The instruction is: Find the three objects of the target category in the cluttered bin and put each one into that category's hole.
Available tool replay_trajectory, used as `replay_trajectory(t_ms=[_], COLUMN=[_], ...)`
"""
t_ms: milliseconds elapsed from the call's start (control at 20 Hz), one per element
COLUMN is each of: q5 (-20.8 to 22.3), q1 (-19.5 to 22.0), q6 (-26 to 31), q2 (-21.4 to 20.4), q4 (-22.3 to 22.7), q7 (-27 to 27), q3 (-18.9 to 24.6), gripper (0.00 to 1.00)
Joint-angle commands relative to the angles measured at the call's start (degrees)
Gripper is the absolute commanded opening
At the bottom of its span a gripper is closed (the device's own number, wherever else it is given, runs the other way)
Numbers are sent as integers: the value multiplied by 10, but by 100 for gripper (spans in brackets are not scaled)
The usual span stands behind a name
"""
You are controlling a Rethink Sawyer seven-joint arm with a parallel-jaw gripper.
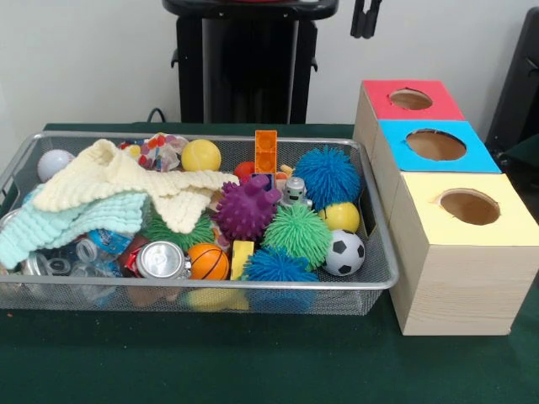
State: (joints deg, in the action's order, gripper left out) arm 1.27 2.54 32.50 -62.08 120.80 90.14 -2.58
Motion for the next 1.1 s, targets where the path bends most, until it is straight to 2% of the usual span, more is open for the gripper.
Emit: replay_trajectory(t_ms=[50,300,350,750,1000,1100], q5=[41,45,46,77,111,132], q1=[43,60,64,76,82,80], q6=[9,3,2,-15,-26,-38], q2=[36,35,34,38,55,58], q4=[-54,-52,-52,-70,-100,-116], q7=[18,0,-3,-24,-18,-2], q3=[19,35,39,48,44,29], gripper=[0,0,100,100,100,100])
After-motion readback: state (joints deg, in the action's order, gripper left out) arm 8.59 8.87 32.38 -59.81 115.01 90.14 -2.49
